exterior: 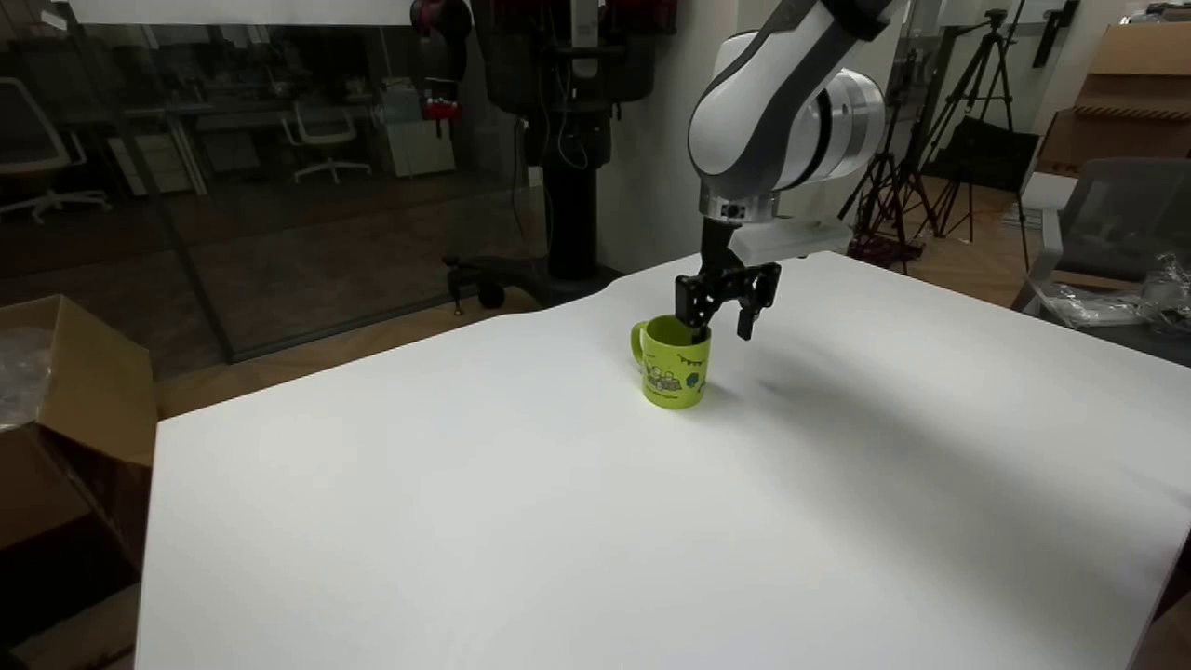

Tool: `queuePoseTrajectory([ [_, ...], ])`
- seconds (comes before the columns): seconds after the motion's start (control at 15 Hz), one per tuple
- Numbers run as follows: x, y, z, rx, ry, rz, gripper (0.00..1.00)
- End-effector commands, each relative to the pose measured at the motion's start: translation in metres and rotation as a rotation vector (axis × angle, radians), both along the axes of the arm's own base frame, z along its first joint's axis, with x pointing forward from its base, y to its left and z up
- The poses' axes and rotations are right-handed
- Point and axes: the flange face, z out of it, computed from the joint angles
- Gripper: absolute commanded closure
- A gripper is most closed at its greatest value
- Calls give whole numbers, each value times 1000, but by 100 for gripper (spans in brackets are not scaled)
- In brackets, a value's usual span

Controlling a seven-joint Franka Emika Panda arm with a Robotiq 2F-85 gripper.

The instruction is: Move the yellow mug to the left

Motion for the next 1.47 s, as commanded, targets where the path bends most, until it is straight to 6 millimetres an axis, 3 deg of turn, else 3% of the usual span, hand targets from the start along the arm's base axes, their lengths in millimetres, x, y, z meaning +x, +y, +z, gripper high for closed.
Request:
queuePoseTrajectory([
  [0.0, 12, -6, -3, 6, -15, -8, 55],
  [0.47, 19, 0, 3, -5, -31, 14, 100],
  [1.0, 13, 13, 9, -27, -18, 64, 98],
  [1.4, 0, 54, 11, -55, 20, 121, 98],
])
